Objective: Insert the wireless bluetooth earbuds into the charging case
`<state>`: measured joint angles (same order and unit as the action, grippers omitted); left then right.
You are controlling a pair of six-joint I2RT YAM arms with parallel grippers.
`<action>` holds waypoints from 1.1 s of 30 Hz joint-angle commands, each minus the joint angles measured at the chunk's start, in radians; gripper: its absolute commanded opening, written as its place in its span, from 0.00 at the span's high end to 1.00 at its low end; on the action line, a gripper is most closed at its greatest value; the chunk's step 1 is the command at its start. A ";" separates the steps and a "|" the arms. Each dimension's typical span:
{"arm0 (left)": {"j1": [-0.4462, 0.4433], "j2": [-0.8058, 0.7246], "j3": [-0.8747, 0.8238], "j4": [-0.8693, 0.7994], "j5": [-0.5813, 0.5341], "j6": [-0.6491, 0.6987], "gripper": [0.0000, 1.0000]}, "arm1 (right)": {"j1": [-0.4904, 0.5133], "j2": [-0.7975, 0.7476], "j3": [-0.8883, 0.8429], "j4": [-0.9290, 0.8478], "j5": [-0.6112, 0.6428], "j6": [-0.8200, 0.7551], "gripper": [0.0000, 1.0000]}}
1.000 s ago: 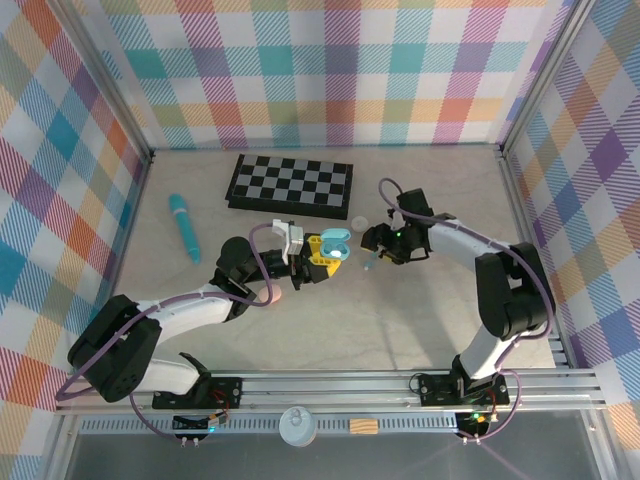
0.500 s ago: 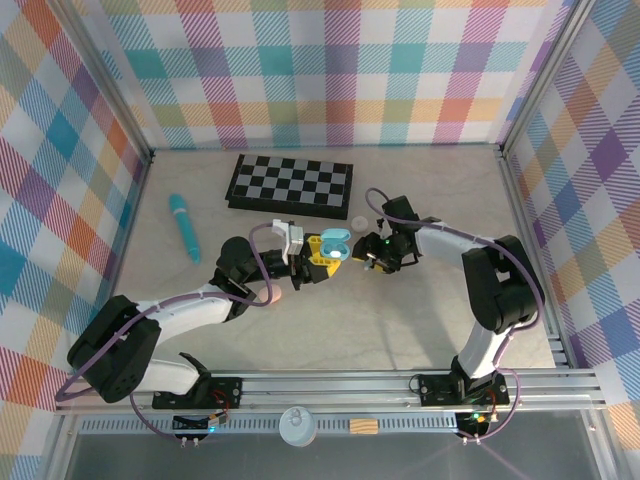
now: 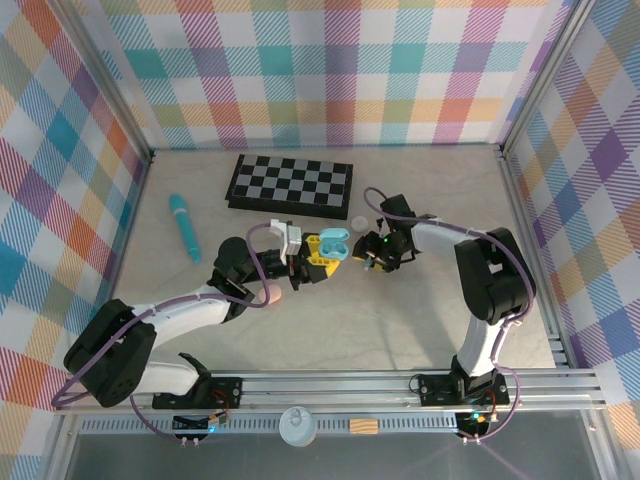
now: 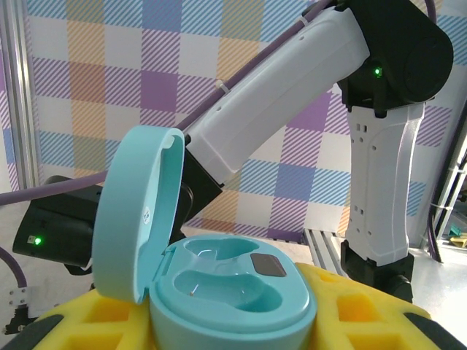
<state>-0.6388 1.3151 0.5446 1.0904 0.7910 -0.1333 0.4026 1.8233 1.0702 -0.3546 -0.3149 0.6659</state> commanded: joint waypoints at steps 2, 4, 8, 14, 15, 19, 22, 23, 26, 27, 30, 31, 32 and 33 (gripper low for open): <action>0.005 -0.025 -0.013 0.012 0.000 0.024 0.68 | 0.002 0.026 0.037 -0.004 -0.009 -0.016 0.45; 0.005 -0.023 -0.014 0.012 -0.003 0.026 0.68 | 0.002 0.029 0.045 -0.008 -0.005 -0.024 0.45; 0.005 -0.022 -0.017 0.016 -0.004 0.027 0.68 | 0.002 0.026 0.057 -0.022 0.007 -0.053 0.46; 0.008 -0.030 -0.027 0.021 -0.023 0.030 0.68 | 0.002 -0.001 0.083 -0.100 0.089 -0.126 0.45; 0.012 -0.034 -0.032 0.024 -0.029 0.030 0.68 | 0.004 -0.011 0.087 -0.120 0.115 -0.145 0.44; 0.035 -0.056 -0.052 0.024 -0.030 0.029 0.68 | 0.019 -0.035 0.118 -0.215 0.217 -0.193 0.45; 0.053 -0.081 -0.065 0.011 -0.034 0.033 0.68 | 0.058 -0.020 0.163 -0.298 0.312 -0.227 0.47; 0.058 -0.092 -0.070 0.002 -0.037 0.037 0.68 | 0.075 -0.010 0.182 -0.327 0.348 -0.236 0.48; 0.068 -0.137 -0.088 -0.036 -0.046 0.050 0.68 | 0.126 0.028 0.238 -0.397 0.450 -0.246 0.51; 0.069 -0.158 -0.094 -0.059 -0.050 0.061 0.68 | 0.142 0.043 0.257 -0.421 0.479 -0.246 0.51; 0.071 -0.231 -0.107 -0.164 -0.063 0.108 0.68 | 0.180 0.089 0.322 -0.476 0.543 -0.246 0.53; 0.071 -0.252 -0.112 -0.190 -0.070 0.118 0.68 | 0.190 0.101 0.339 -0.488 0.556 -0.246 0.54; 0.071 -0.278 -0.118 -0.214 -0.078 0.129 0.68 | 0.199 0.116 0.357 -0.499 0.568 -0.246 0.55; 0.071 -0.297 -0.124 -0.234 -0.085 0.136 0.68 | 0.208 0.134 0.379 -0.515 0.582 -0.244 0.55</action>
<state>-0.5735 1.0771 0.4377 0.9325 0.7277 -0.0551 0.5945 1.9152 1.4025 -0.7643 0.1734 0.4351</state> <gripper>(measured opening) 0.373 0.451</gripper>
